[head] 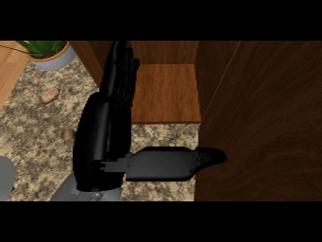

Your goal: Pick up the wine, place it into the cabinet and close the cabinet

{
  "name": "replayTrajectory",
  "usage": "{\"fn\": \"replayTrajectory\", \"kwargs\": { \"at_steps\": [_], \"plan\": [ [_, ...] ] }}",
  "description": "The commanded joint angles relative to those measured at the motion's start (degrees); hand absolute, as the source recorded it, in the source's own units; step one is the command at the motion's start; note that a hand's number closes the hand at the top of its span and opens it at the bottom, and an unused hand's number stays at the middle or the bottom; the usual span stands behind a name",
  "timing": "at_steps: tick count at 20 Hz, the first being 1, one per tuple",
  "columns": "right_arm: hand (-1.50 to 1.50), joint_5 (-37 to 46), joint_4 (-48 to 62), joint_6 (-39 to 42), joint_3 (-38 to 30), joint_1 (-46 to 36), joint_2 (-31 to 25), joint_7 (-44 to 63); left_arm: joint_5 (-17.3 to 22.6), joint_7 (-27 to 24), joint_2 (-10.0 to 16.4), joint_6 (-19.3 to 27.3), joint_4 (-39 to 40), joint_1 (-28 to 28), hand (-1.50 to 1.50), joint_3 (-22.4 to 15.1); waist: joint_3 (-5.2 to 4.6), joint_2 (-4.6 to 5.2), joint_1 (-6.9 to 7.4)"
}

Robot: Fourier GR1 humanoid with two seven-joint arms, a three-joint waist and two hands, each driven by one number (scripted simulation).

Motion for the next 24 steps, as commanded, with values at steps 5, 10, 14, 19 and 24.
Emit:
{"fn": "replayTrajectory", "kwargs": {
  "at_steps": [5,10,14,19,24],
  "plan": [
    [-1.50,-1.4,-11.1,-4.7,0.7,-3.9,0.3,10.7,-7.6,13.2,0.0,6.5,-0.1,-8.5,-1.50,-3.1,-0.01,-0.04,0.44],
    [-1.50,-0.3,-16.2,-6.7,3.6,-1.6,0.7,14.6,-10.0,12.3,0.0,3.5,-3.1,-3.4,-1.50,-1.3,-0.09,-0.09,0.46],
    [-1.50,-1.7,-15.7,-5.0,1.4,0.0,-1.0,13.1,-18.4,19.6,0.0,5.1,-4.7,-5.5,-1.50,-4.7,-0.01,-0.21,0.56],
    [-1.50,-0.9,-16.4,-6.6,1.8,-2.2,-0.6,15.1,-18.2,21.8,0.0,3.2,-8.9,-3.7,-1.50,-3.0,-0.05,-0.10,0.56],
    [-1.50,-2.0,-19.0,-5.0,1.9,0.9,-2.5,14.8,-20.5,21.7,0.1,0.1,-7.6,-2.9,-1.50,0.5,-0.01,-0.11,-0.03]
  ]
}}
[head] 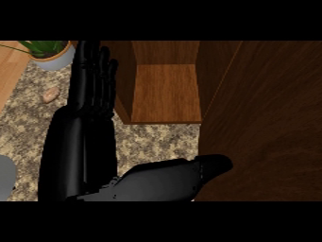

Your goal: Pick up the wine, place it into the cabinet and close the cabinet

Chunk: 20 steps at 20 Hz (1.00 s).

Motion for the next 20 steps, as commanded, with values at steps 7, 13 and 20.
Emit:
{"fn": "replayTrajectory", "kwargs": {
  "at_steps": [7,13,20],
  "plan": [
    [-1.50,-1.1,-11.7,-1.0,1.8,3.8,-0.7,2.7,-1.2,2.7,4.8,-6.4,-9.1,7.6,-1.50,4.8,0.01,0.03,0.11],
    [-1.50,-1.5,-14.2,-3.3,2.1,1.0,-1.2,8.8,2.0,3.6,6.7,-9.1,-9.6,8.9,-1.50,9.4,-0.02,0.11,-0.13],
    [-1.50,-2.0,-12.3,-1.7,2.7,3.0,-1.4,5.0,8.2,-5.3,10.2,-8.0,-11.3,19.1,-1.50,12.6,-0.03,0.29,-0.49]
  ]
}}
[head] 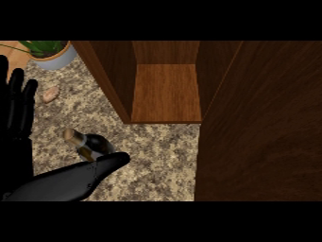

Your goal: Pick up the wine, place it into the cabinet and close the cabinet

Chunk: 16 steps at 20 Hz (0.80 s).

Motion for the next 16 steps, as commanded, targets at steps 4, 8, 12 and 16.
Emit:
{"fn": "replayTrajectory", "kwargs": {
  "at_steps": [4,8,12,16],
  "plan": [
    [-1.50,-2.2,-11.7,-1.1,-0.2,1.0,-0.6,5.5,8.4,-4.1,2.4,-2.2,0.1,4.6,-1.50,6.0,-0.02,0.16,-0.07],
    [-1.50,-3.9,-12.1,-1.3,-2.2,0.5,-0.8,5.5,11.2,-11.8,1.9,-0.7,2.5,11.8,-1.50,5.2,-0.05,0.22,-0.19],
    [-1.50,-3.6,-13.6,-2.0,-1.6,-0.9,-1.2,8.1,15.7,-14.7,1.3,-1.0,0.9,17.3,-1.50,6.8,-0.09,0.11,0.14],
    [-1.50,-3.2,-15.2,-1.5,-0.1,1.5,-1.7,7.9,19.7,-23.8,0.9,-3.2,5.8,22.1,-1.50,6.3,-0.09,0.01,-0.29]
  ]
}}
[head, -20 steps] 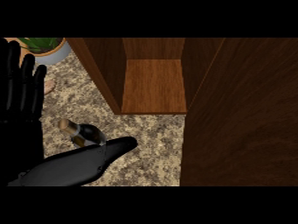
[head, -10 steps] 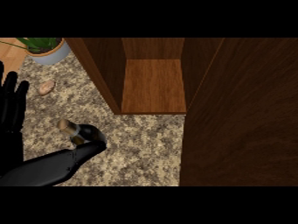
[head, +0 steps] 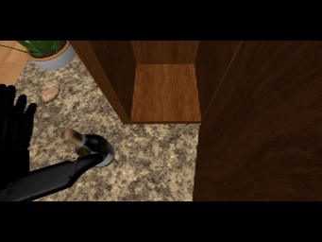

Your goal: Pick up the wine, place it into the cabinet and close the cabinet

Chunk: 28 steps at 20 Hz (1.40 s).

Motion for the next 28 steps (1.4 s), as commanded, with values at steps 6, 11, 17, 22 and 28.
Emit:
{"fn": "replayTrajectory", "kwargs": {
  "at_steps": [6,11,17,22,28],
  "plan": [
    [-1.50,-2.8,-11.9,-1.7,-0.3,0.4,-0.6,6.4,9.4,-17.6,-2.2,-4.3,8.6,8.0,-1.50,1.5,0.00,0.06,0.21],
    [-1.50,-2.4,-12.3,-3.1,-0.3,-1.3,-0.3,8.0,14.7,-25.1,-1.7,-8.4,16.4,9.4,-1.50,6.1,-0.02,0.06,0.11],
    [-1.50,-4.4,-14.9,-1.2,-1.3,3.0,-2.3,6.9,14.4,-30.2,-2.8,-9.0,22.9,9.5,-1.50,8.0,0.07,-0.03,-0.16],
    [-1.50,-2.4,-16.5,-3.2,-0.5,-0.3,-2.7,11.8,16.7,-34.2,-3.6,-10.7,29.0,8.1,-1.50,10.2,0.02,-0.02,-0.18],
    [-1.50,-3.4,-15.3,-3.4,-0.6,-0.6,-1.9,8.9,20.0,-41.5,-4.2,-15.0,37.5,9.4,-1.50,12.3,-0.03,0.01,-0.15]
  ]
}}
